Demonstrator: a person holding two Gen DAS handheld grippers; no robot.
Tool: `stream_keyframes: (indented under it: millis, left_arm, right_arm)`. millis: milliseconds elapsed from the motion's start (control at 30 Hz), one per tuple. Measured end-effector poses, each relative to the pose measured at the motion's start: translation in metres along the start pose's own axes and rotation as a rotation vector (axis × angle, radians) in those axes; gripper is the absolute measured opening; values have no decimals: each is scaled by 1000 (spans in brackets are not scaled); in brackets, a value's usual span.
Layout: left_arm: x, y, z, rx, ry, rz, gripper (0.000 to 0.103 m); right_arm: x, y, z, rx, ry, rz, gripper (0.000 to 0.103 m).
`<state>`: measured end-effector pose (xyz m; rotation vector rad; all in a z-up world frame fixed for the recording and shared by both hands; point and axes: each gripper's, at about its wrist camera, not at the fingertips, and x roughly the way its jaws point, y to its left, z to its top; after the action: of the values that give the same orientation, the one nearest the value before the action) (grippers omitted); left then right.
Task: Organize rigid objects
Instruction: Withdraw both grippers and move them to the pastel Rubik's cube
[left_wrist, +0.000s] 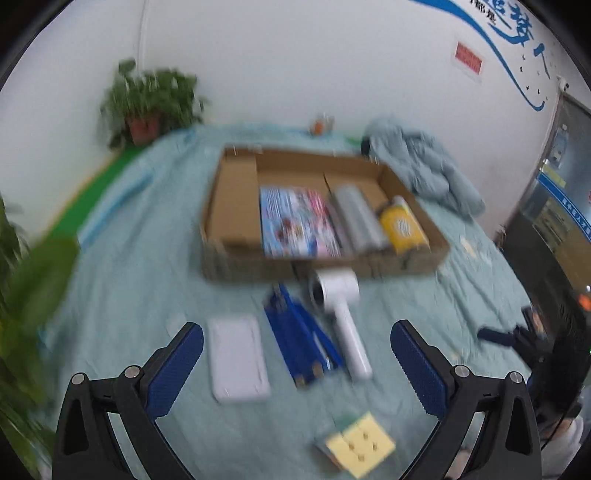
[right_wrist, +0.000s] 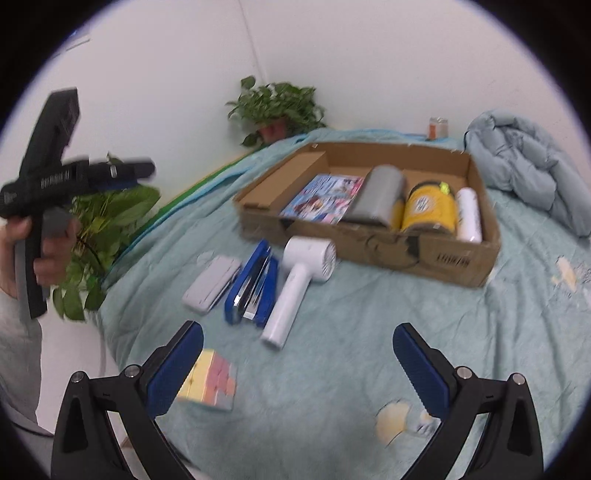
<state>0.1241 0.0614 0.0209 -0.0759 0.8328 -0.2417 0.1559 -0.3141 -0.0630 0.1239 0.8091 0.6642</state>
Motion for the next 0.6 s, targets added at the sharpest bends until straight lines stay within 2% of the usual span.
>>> stream_keyframes:
  millis: [67, 133, 233, 300, 367, 467, 533, 600]
  left_arm:
    - [16, -3, -37, -32, 73, -38, 102]
    - [24, -2, -71, -119, 139, -103, 102]
    - [34, -1, -92, -184, 169, -164, 101]
    - [38, -2, -106, -211, 209, -188, 97]
    - [47, -2, -110, -221, 249, -211, 85]
    - [62, -4, -109, -210, 307, -232, 72]
    - [69, -5, -105, -228, 324, -258, 69]
    - [74, -6, -106, -242, 343, -280, 62]
  right_arm:
    - [5, 9, -10, -6, 26, 36, 102]
    - [7, 18, -17, -18, 38, 95, 102]
    - [12, 33, -25, -36, 47, 142, 102]
    - [22, 38, -30, -16, 71, 179, 102]
    - [31, 43, -34, -4, 103, 201, 100]
    - [34, 51, -39, -20, 113, 190, 88]
    - [33, 51, -40, -22, 104, 194, 83]
    - [36, 48, -39, -10, 112, 195, 78]
